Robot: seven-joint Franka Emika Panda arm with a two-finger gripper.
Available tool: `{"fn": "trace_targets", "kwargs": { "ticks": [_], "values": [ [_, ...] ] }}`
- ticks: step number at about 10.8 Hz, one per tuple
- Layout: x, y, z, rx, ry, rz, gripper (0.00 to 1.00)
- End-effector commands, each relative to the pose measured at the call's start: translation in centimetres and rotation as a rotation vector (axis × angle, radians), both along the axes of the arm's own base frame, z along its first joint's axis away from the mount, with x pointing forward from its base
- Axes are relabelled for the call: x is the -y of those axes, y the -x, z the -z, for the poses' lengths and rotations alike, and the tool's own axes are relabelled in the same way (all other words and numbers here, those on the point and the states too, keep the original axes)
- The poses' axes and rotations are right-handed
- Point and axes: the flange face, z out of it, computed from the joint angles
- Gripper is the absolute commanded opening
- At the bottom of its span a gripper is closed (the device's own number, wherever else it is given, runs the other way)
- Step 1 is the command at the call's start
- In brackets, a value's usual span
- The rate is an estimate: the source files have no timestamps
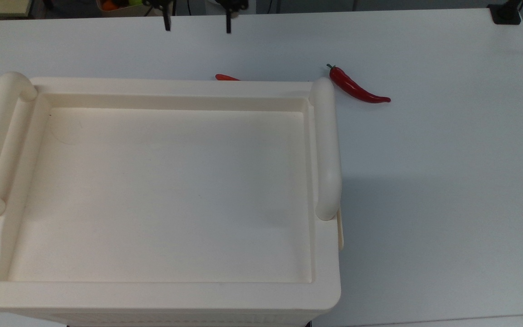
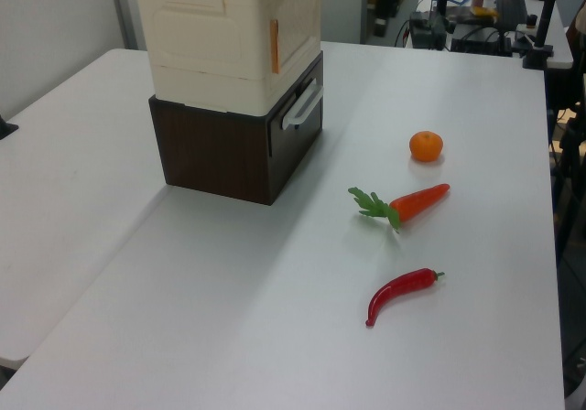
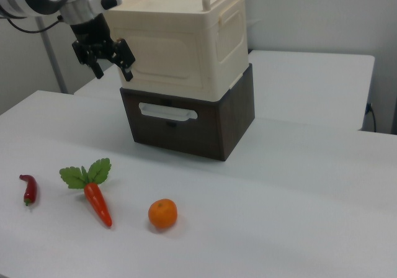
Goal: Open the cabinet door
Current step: 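Raise the gripper up toward the cream cabinet door's edge, then grasp the edge of the cream cabinet door with the gripper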
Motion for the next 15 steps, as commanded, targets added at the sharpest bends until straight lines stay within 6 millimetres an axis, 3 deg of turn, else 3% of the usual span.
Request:
{"fn": "trace_targets", "kwargs": {
  "ticks": [1,4,7,9,12,15],
  "values": [
    [-4.6,-3.4,-0.6,0.155,-0.036,0.063,1.0],
    [-7.4,-5.8,-0.1,0.318,-0.089,0.095,1.0],
    [-9.1,-8.0,1.9,0.423,-0.085,0.087,1.0],
    [-10.4,-8.5,2.8,0.452,-0.081,0.062,0.99],
    [-10.6,-8.6,3.3,0.452,-0.044,0.044,0.78],
    [-10.7,-8.4,3.2,0.449,-0.042,0.041,0.48]
  ]
}}
